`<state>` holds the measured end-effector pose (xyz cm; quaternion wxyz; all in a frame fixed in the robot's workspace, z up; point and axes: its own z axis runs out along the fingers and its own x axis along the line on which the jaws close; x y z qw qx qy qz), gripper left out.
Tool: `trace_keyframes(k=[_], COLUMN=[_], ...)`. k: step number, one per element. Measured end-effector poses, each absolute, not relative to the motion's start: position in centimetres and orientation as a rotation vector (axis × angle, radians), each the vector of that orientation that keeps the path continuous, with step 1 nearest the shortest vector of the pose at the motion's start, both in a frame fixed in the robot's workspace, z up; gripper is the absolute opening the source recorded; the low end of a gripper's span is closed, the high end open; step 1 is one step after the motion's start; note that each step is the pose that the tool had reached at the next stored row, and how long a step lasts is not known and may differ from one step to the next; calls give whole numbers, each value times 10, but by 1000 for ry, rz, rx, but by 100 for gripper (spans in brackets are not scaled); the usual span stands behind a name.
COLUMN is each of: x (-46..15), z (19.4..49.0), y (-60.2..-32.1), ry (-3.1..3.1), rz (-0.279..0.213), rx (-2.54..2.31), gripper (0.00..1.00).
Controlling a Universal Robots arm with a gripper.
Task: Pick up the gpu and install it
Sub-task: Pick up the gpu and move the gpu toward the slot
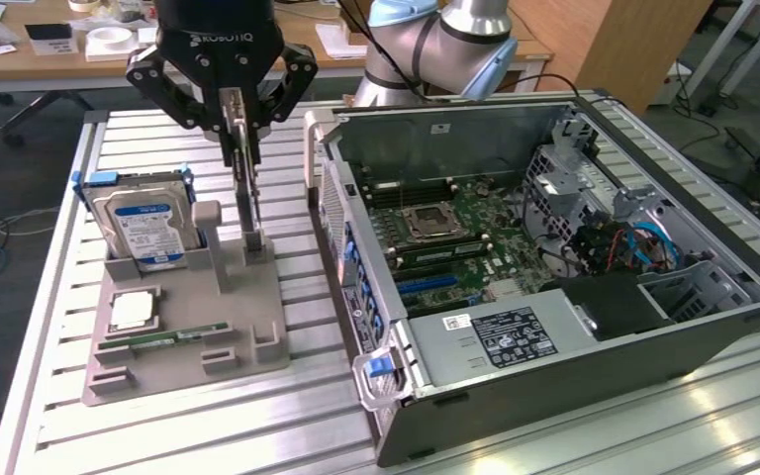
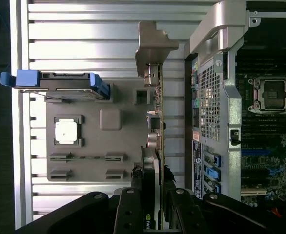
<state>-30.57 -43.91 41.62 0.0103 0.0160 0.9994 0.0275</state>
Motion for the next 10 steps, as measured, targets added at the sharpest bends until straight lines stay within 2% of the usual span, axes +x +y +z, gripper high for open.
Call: trace_keyframes(k=[10], x=[-301], z=[416], y=[-439], ry=[3119], rz=[86], rx=[50], gripper=[27])
